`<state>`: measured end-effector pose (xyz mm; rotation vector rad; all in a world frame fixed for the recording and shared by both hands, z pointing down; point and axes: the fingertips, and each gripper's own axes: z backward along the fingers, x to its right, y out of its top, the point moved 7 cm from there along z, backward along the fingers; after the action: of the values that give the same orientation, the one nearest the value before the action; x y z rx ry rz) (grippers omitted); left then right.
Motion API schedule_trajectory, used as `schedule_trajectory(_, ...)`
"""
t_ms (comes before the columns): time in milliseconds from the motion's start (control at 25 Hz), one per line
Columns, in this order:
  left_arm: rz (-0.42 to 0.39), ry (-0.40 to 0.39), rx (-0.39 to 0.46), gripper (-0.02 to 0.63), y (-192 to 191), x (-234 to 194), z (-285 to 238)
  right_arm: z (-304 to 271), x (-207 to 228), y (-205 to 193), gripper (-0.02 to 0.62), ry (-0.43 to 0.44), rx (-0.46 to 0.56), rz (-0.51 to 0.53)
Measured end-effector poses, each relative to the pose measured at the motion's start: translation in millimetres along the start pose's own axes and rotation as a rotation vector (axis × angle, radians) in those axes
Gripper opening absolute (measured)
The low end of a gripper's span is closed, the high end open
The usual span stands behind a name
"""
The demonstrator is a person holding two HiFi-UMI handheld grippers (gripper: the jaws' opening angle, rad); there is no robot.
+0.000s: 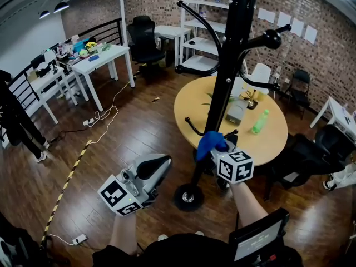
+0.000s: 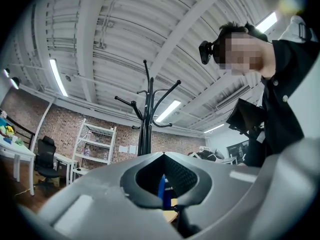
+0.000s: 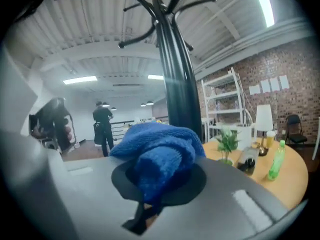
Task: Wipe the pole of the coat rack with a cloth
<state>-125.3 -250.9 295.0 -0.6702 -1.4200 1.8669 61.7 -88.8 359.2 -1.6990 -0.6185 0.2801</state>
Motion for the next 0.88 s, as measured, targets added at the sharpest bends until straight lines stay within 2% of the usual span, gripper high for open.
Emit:
schedule_trajectory(160,-0.035,0.019,0.019,-0.008,10.8,-6.0,5.8,23.5,-16.9,90.6,0.021,0.034,0.264,0.045)
schedule_trajectory(320,-0.073,0.025,0.045,-0.008,21.7,-10.1,9.4,58.2,-34.7,195.0,0.021,0.036,0.504,0.152)
schedule_trajectory(440,-0.093,0.026,0.062,-0.008,30.4,-12.3,13.2,90.3,-50.1,254.1,0.021,0.010,0.608,0.249)
schedule_trajectory(560,-0.099,0.024,0.076,-0.008,35.3,-17.9,16.7,114.4,-66.9,271.3,0.021,0.009,0.636,0.284)
schedule_trajectory(720,-0.082,-0.002,0.074,-0.008,34.7,-32.9,21.9,145.6,-103.5,273.4,0.023,0.054,0.754,0.311)
schedule_trajectory(880,-0.059,-0.053,0.082,-0.008,29.9,-51.3,24.4,163.6,-132.9,277.0,0.023,0.049,0.841,0.352)
